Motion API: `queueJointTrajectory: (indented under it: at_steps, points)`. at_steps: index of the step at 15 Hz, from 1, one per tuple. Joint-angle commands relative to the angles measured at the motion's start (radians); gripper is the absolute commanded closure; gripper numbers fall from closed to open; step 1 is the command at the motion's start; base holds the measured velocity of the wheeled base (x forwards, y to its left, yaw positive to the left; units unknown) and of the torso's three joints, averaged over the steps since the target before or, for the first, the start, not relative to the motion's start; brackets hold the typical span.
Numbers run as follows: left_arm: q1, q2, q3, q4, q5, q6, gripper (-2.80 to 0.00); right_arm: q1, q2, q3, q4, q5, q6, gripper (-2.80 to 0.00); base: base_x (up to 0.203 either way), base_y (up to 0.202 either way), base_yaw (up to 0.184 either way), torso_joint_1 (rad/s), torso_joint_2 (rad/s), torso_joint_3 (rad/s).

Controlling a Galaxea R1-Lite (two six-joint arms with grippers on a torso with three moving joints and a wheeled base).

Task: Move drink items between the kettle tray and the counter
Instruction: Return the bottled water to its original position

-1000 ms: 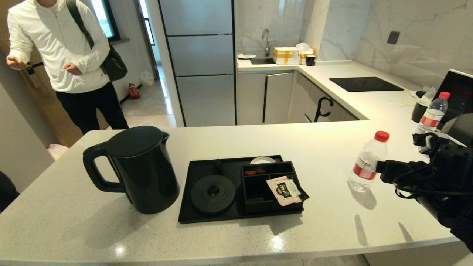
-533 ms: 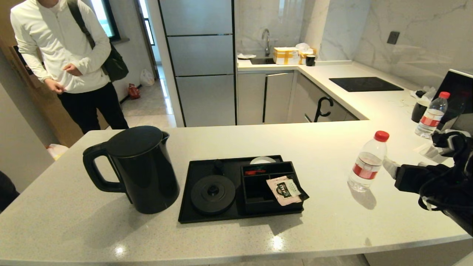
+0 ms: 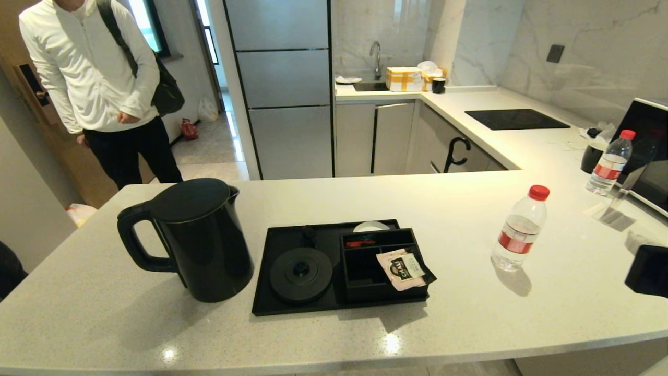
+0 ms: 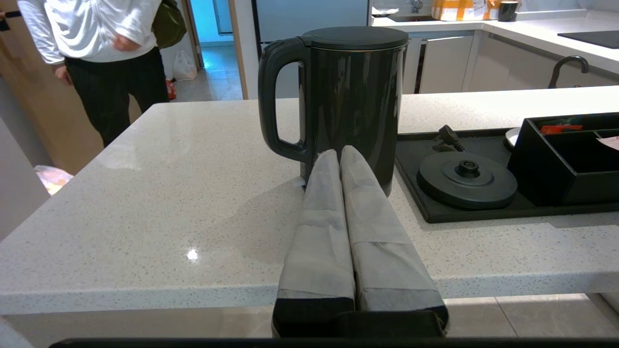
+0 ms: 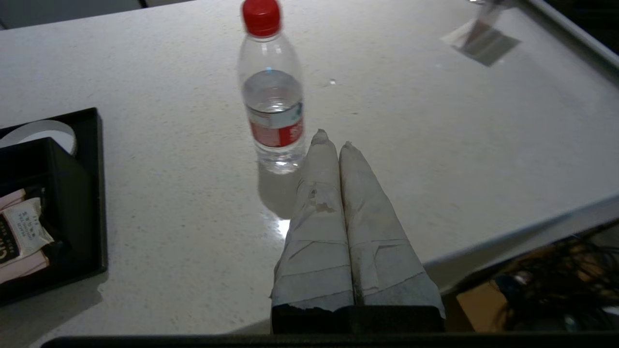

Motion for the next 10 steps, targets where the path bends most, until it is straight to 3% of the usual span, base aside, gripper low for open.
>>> queueJointTrajectory:
  at_steps: [1,5,10]
  points:
    - [0.000,0.000,0.040,-0.002,0.000,0.000,0.00,0.001,-0.194,-0.043,0.176,-0.032,0.001,0.00,0.000,0.000,0.000,0.000,0.00,0.000]
    - [0.000,0.000,0.040,-0.002,0.000,0.000,0.00,-0.011,-0.473,-0.055,0.443,-0.192,0.002,0.00,0.000,0.000,0.000,0.000,0.00,0.000]
    - [0.000,0.000,0.040,-0.002,0.000,0.000,0.00,-0.140,-0.784,0.032,0.669,-0.221,-0.015,0.00,0.000,0.000,0.000,0.000,0.00,0.000]
